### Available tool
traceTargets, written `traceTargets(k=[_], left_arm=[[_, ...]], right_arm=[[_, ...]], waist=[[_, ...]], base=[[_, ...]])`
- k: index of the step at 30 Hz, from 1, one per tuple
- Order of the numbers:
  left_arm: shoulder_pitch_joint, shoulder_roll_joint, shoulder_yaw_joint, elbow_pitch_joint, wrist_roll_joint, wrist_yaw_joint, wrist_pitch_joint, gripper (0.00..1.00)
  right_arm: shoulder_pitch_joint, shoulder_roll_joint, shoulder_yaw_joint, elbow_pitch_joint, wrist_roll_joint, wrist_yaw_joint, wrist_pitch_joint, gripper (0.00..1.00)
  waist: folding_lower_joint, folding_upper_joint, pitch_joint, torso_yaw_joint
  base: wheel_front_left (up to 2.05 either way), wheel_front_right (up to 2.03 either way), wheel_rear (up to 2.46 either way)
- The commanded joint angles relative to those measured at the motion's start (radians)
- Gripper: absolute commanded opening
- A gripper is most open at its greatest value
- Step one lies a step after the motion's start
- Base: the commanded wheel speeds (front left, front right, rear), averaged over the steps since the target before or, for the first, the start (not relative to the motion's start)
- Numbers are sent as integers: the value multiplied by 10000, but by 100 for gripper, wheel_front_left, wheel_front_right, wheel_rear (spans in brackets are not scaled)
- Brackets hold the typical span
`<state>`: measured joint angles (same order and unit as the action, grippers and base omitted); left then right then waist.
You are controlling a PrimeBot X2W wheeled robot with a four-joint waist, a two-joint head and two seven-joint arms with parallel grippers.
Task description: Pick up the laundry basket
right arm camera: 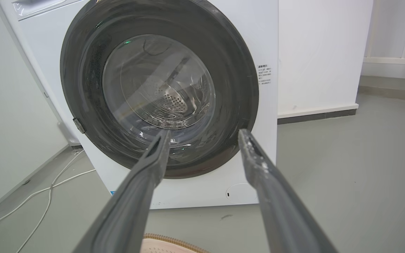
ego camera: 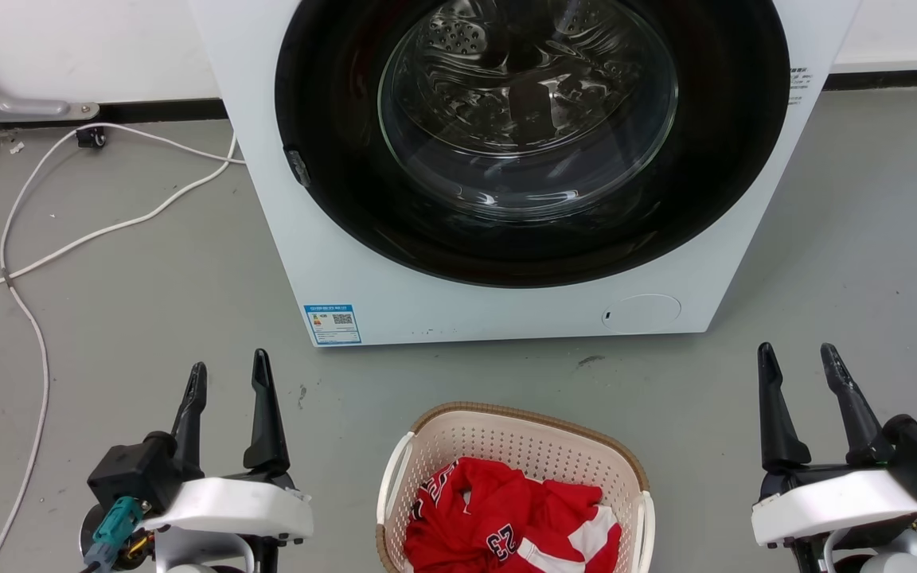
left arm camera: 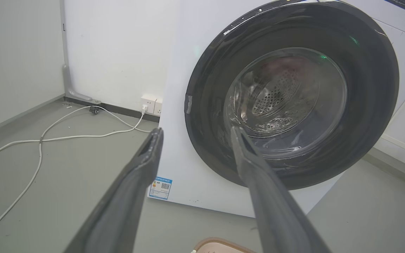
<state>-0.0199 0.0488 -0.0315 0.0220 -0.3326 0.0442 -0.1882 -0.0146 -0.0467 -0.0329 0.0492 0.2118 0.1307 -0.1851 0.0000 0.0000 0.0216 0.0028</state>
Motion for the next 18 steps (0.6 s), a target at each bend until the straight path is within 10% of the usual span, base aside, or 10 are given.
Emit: traceTargets(k=[1,18], left_arm=[[51,37,-30,-116,210,-29,-67,100],[266,42,52,72,1630,-351,-425,100]], right_arm=[[44,-46,-3,-66,-207,0,-96,100],[218,-51,66,-145,-1710,-1,-449,100]], waist=[[0,0,-1,3],[0,0,17,47]], base=[[0,0,0],[0,0,0]])
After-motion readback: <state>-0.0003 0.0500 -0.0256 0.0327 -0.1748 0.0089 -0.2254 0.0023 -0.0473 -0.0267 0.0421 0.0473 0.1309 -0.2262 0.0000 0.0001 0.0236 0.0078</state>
